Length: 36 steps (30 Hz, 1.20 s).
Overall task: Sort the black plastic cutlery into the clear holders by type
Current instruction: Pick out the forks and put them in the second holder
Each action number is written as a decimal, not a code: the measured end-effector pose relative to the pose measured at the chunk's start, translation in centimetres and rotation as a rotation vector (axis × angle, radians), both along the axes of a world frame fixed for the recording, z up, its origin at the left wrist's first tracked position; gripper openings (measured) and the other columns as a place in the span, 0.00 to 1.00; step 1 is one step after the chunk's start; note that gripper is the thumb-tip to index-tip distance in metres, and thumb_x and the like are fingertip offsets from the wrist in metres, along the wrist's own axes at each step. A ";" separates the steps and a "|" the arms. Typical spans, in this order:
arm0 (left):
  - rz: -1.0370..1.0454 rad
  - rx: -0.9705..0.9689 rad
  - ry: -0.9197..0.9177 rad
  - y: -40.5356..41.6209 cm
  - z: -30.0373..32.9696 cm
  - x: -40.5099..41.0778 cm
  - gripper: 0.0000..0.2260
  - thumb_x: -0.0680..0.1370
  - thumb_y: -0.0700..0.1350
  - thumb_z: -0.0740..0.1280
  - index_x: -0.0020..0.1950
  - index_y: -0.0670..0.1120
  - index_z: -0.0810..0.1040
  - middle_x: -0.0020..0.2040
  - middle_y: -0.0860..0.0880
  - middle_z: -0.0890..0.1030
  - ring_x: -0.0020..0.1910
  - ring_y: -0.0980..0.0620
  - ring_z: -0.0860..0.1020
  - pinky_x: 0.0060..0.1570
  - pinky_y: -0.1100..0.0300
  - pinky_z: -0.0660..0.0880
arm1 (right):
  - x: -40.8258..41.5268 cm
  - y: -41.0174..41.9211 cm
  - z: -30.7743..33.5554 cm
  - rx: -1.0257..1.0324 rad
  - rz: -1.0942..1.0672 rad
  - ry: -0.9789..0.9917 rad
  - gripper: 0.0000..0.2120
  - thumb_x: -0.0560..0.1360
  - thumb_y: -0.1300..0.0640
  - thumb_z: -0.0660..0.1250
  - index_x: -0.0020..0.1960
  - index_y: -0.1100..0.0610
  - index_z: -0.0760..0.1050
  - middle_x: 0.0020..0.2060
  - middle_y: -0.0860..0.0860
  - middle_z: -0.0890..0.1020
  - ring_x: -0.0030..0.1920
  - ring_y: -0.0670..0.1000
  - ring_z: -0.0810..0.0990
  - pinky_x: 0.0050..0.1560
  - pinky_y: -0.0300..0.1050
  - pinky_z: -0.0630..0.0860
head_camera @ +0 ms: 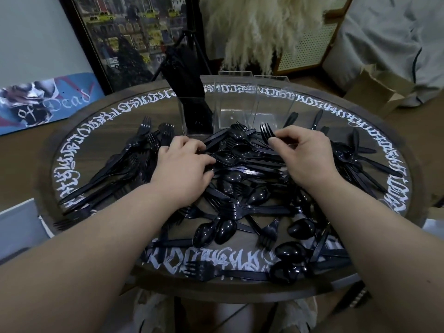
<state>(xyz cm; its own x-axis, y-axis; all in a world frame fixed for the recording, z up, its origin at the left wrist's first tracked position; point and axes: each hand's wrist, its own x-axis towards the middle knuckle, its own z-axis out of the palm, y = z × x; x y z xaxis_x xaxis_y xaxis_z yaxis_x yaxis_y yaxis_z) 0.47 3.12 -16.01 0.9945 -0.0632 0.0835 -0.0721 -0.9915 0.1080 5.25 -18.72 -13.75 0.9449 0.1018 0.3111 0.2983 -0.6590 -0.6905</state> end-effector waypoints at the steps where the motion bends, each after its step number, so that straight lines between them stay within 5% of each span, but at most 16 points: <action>1: 0.010 0.030 0.021 -0.3 -0.2 0.2 0.16 0.79 0.57 0.61 0.67 0.60 0.73 0.68 0.55 0.67 0.70 0.48 0.57 0.65 0.48 0.59 | 0.0 -0.2 0.1 0.029 -0.002 -0.004 0.04 0.75 0.55 0.70 0.48 0.53 0.82 0.36 0.41 0.79 0.41 0.45 0.79 0.46 0.35 0.75; 8: 0.022 0.047 0.011 -1.2 -0.4 1.2 0.14 0.78 0.56 0.64 0.62 0.56 0.78 0.59 0.56 0.72 0.66 0.49 0.60 0.62 0.50 0.61 | -0.1 -0.1 0.9 0.120 0.092 -0.025 0.01 0.78 0.55 0.64 0.48 0.51 0.75 0.36 0.47 0.79 0.36 0.43 0.79 0.40 0.32 0.74; 11: -0.022 0.034 -0.068 -1.1 -0.8 1.2 0.11 0.78 0.55 0.64 0.57 0.56 0.82 0.56 0.57 0.74 0.64 0.49 0.62 0.59 0.51 0.60 | -0.2 0.4 0.2 -0.098 0.170 0.009 0.05 0.78 0.52 0.63 0.50 0.53 0.76 0.38 0.46 0.77 0.39 0.46 0.76 0.43 0.41 0.74; 17: -0.136 -0.010 -0.337 -0.2 -1.3 1.1 0.02 0.72 0.48 0.73 0.43 0.51 0.85 0.49 0.52 0.79 0.56 0.47 0.66 0.50 0.45 0.67 | 0.0 1.6 -1.2 -0.469 0.248 0.090 0.20 0.76 0.47 0.66 0.67 0.51 0.72 0.60 0.47 0.73 0.57 0.52 0.75 0.57 0.47 0.73; 22: -0.166 -0.090 -0.434 0.2 -0.3 0.8 0.05 0.73 0.47 0.72 0.48 0.51 0.84 0.53 0.49 0.79 0.56 0.42 0.72 0.50 0.45 0.69 | -0.1 2.4 -0.9 -0.589 0.214 0.045 0.15 0.78 0.49 0.64 0.63 0.50 0.75 0.56 0.49 0.79 0.57 0.55 0.77 0.54 0.47 0.74; 26: 0.136 -0.465 -0.315 -0.1 1.5 0.1 0.20 0.74 0.52 0.71 0.64 0.49 0.74 0.58 0.50 0.73 0.53 0.51 0.74 0.55 0.55 0.71 | -0.3 2.6 -0.5 -0.500 0.186 -0.010 0.11 0.77 0.49 0.65 0.57 0.52 0.79 0.51 0.50 0.83 0.52 0.55 0.79 0.51 0.49 0.76; 28: 0.305 -0.614 -0.197 -0.1 2.1 0.0 0.20 0.73 0.55 0.71 0.61 0.48 0.75 0.51 0.53 0.77 0.46 0.55 0.76 0.49 0.62 0.70 | -0.5 2.7 -0.4 -0.469 0.185 -0.037 0.11 0.77 0.50 0.66 0.56 0.53 0.80 0.50 0.50 0.82 0.51 0.56 0.79 0.51 0.50 0.76; 31: 0.334 -0.908 0.029 -0.8 2.5 -0.2 0.07 0.74 0.54 0.71 0.44 0.52 0.79 0.40 0.52 0.82 0.41 0.54 0.80 0.39 0.66 0.71 | -0.9 2.8 -0.7 -0.424 0.199 -0.103 0.09 0.75 0.52 0.68 0.52 0.54 0.81 0.45 0.52 0.82 0.47 0.57 0.80 0.47 0.52 0.77; 36: 0.324 -1.342 0.139 -2.3 2.9 0.0 0.05 0.79 0.48 0.65 0.45 0.49 0.79 0.44 0.50 0.84 0.38 0.59 0.82 0.39 0.65 0.74 | -1.6 3.2 -0.7 -0.396 0.258 -0.187 0.06 0.72 0.54 0.72 0.47 0.53 0.82 0.38 0.50 0.81 0.41 0.55 0.80 0.40 0.52 0.78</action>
<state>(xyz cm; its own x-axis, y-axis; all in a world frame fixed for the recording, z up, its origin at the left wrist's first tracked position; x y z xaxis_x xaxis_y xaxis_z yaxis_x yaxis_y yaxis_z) 0.43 0.79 -13.15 0.9542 0.2185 -0.2043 0.2291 -0.0946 0.9688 3.68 -15.56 -14.46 0.8054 0.4687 0.3629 0.5804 -0.7481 -0.3218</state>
